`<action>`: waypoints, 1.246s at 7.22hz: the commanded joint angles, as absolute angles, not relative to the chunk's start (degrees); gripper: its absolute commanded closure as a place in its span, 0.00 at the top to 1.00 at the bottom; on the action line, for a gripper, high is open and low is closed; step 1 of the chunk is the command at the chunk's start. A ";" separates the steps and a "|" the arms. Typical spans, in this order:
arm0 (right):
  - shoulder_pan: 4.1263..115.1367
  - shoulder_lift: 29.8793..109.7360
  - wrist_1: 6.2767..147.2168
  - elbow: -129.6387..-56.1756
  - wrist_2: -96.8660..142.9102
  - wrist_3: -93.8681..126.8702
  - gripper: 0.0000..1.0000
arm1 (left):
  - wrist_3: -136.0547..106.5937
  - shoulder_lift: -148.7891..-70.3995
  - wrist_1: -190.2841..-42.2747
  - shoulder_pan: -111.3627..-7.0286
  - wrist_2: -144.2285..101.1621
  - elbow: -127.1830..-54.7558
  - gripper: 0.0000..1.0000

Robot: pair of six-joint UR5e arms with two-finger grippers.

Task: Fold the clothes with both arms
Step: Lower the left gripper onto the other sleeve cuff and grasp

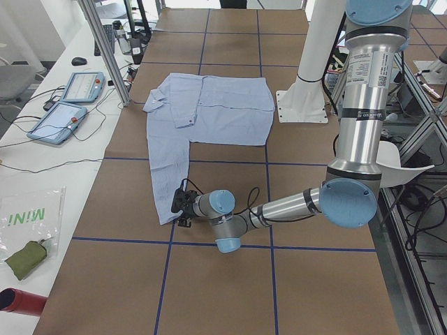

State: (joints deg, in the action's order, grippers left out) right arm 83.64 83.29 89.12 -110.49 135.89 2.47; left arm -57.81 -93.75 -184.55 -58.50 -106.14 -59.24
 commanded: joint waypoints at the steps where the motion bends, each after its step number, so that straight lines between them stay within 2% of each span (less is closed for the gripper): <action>1: 83.58 83.67 89.12 -110.74 135.88 2.46 1.00 | -57.83 -94.39 -184.48 -57.83 -106.08 -58.62 0.67; 2: 83.67 83.67 88.77 -110.83 135.88 2.46 1.00 | -57.83 -94.39 -184.48 -57.83 -106.08 -58.62 0.54; 3: 83.67 83.67 88.68 -110.92 135.88 2.55 1.00 | -57.83 -94.39 -184.48 -57.83 -106.08 -58.80 0.24; 4: 83.58 83.67 88.68 -110.92 135.88 2.64 1.00 | -57.66 -94.39 -184.48 -57.83 -106.08 -58.62 0.00; 6: 83.58 83.67 88.68 -110.92 135.88 2.90 1.00 | -57.22 -93.78 -184.66 -57.92 -106.61 -60.37 0.00; 9: 83.58 84.11 88.68 -111.18 135.88 3.08 1.00 | -54.26 -94.82 -184.21 -58.27 -110.22 -68.10 0.00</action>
